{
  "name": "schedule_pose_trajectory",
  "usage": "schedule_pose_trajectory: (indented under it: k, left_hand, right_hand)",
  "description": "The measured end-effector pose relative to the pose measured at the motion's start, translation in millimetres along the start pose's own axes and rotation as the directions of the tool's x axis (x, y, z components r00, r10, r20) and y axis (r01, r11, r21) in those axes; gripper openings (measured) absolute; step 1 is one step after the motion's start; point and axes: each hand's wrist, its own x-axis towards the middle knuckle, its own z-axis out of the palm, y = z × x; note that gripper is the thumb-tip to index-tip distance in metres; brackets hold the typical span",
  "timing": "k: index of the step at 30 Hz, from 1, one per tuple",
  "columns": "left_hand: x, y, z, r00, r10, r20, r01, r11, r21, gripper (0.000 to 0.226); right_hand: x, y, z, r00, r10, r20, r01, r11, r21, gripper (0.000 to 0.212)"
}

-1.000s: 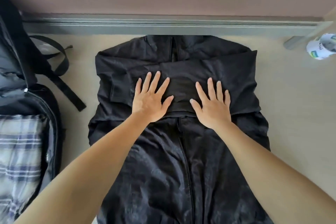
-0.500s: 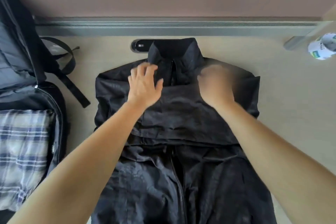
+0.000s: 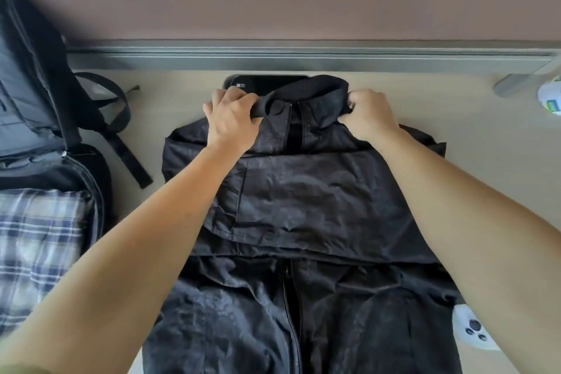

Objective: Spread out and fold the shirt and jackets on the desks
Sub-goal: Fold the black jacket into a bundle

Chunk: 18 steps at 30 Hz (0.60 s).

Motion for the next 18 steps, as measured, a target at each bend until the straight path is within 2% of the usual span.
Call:
schedule_pose_trajectory:
  k: [3, 5, 6, 7, 9, 11, 13, 15, 17, 18]
  left_hand:
    - [-6.8, 11.1, -25.0, 0.980, -0.037, -0.195, 0.022, 0.997, -0.080, 0.024]
    - [-42.7, 16.6, -40.4, 0.956, 0.025, -0.293, -0.066, 0.989, -0.132, 0.030]
    - [-71.9, 15.7, -44.4, 0.951, 0.083, -0.299, -0.125, 0.984, -0.123, 0.030]
    - [-103.9, 10.3, -43.7, 0.956, 0.142, -0.255, -0.173, 0.980, -0.102, 0.030]
    - [-156.2, -7.7, -38.7, 0.980, 0.188, -0.067, -0.194, 0.976, -0.099, 0.039]
    - [-177.8, -24.4, -34.2, 0.986, 0.151, 0.074, -0.140, 0.980, -0.138, 0.046]
    - [-170.4, -26.4, -38.1, 0.993, 0.100, 0.056, -0.090, 0.983, -0.161, 0.046]
    - [-148.2, -15.5, -43.6, 0.995, 0.085, -0.046, -0.091, 0.985, -0.146, 0.040]
    - [-116.7, -0.5, -38.2, 0.988, 0.118, -0.097, -0.126, 0.988, -0.086, 0.036]
    - [-99.0, 6.7, -33.0, 0.991, 0.109, -0.071, -0.111, 0.993, -0.032, 0.040]
  right_hand:
    - [-30.8, -7.4, -13.4, 0.960, -0.102, -0.261, 0.103, 0.995, -0.011, 0.012]
    - [-69.3, 0.6, -9.8, 0.897, -0.226, -0.381, 0.209, 0.974, -0.084, 0.015]
    - [-92.0, 8.7, -4.0, 0.889, -0.274, -0.367, 0.245, 0.961, -0.124, 0.019]
    - [-114.4, 19.4, 3.0, 0.911, -0.283, -0.299, 0.248, 0.957, -0.152, 0.025]
    - [-151.2, 43.8, 16.1, 0.973, -0.176, -0.147, 0.154, 0.977, -0.148, 0.034]
    - [-172.8, 56.8, 20.6, 0.986, -0.063, -0.154, 0.056, 0.997, -0.052, 0.031]
    - [-175.7, 50.9, 18.3, 0.956, -0.099, -0.276, 0.102, 0.995, -0.001, 0.025]
    - [-163.2, 28.9, 16.2, 0.897, -0.240, -0.372, 0.250, 0.968, -0.023, 0.022]
    - [-136.5, 0.2, 17.9, 0.878, -0.360, -0.316, 0.351, 0.932, -0.089, 0.023]
    - [-120.6, -12.9, 21.9, 0.897, -0.368, -0.245, 0.344, 0.929, -0.138, 0.028]
